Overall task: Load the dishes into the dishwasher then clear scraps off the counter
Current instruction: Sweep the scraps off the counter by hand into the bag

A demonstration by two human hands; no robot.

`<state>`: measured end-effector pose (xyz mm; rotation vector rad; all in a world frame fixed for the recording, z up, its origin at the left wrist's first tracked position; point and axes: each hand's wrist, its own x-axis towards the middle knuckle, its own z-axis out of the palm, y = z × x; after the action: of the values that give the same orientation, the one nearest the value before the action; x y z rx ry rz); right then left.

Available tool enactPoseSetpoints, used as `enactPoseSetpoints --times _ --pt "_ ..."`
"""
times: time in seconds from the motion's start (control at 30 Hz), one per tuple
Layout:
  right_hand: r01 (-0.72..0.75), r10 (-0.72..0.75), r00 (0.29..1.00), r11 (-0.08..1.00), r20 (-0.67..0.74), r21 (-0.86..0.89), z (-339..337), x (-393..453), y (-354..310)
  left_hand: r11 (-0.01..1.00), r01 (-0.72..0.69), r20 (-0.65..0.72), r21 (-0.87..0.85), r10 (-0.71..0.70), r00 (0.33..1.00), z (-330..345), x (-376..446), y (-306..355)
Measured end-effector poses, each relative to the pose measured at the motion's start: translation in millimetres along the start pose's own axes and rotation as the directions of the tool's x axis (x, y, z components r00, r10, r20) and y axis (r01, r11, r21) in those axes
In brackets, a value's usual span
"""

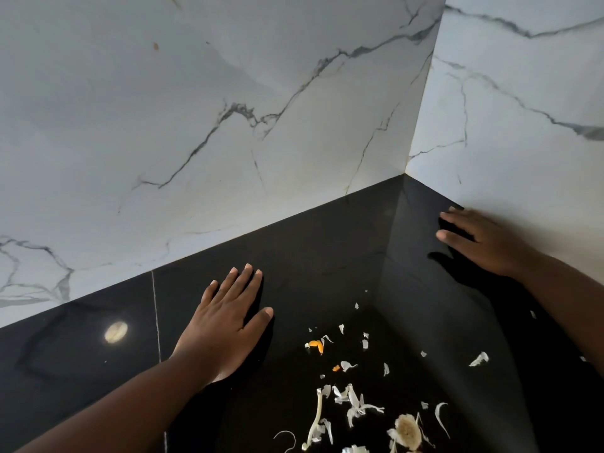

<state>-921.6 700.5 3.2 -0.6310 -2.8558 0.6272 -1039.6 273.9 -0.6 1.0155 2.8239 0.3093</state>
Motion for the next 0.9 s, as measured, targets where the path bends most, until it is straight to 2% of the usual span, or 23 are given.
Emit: enactPoseSetpoints --times 0.07,0.17,0.27,0.33,0.47,0.67,0.9 --pt "0.034 -0.033 0.999 0.999 0.043 -0.021 11.5 -0.4 -19.8 1.0 0.003 0.005 0.009 -0.003 1.0 -0.5 0.7 -0.9" --pt "0.235 -0.231 0.963 0.972 0.139 -0.012 27.9 -15.2 -63.0 1.0 0.004 0.01 0.017 -0.004 1.0 0.3 0.7 -1.1" --pt "0.454 -0.453 0.842 0.888 0.292 0.069 47.2 -46.5 -115.2 0.999 0.001 0.02 0.04 -0.002 1.0 0.6 0.7 -0.9" --pt "0.523 -0.531 0.763 0.842 0.369 0.13 57.0 -67.1 -146.5 0.999 0.001 0.019 0.039 -0.002 1.0 0.2 1.6 -1.9" --pt "0.53 -0.568 0.699 0.819 0.435 0.217 62.7 -104.3 -174.1 1.0 -0.008 0.013 0.029 0.008 1.0 1.1 0.7 0.3" --pt "0.632 -0.648 0.594 0.743 0.476 0.222 63.6 -163.1 -195.8 0.999 -0.019 -0.004 0.051 0.019 1.0 -2.1 1.5 -0.2" --pt "0.558 -0.598 0.6 0.789 0.531 0.258 47.8 -238.5 -195.3 0.998 -0.064 0.009 0.008 0.064 0.998 1.1 0.8 -1.9"
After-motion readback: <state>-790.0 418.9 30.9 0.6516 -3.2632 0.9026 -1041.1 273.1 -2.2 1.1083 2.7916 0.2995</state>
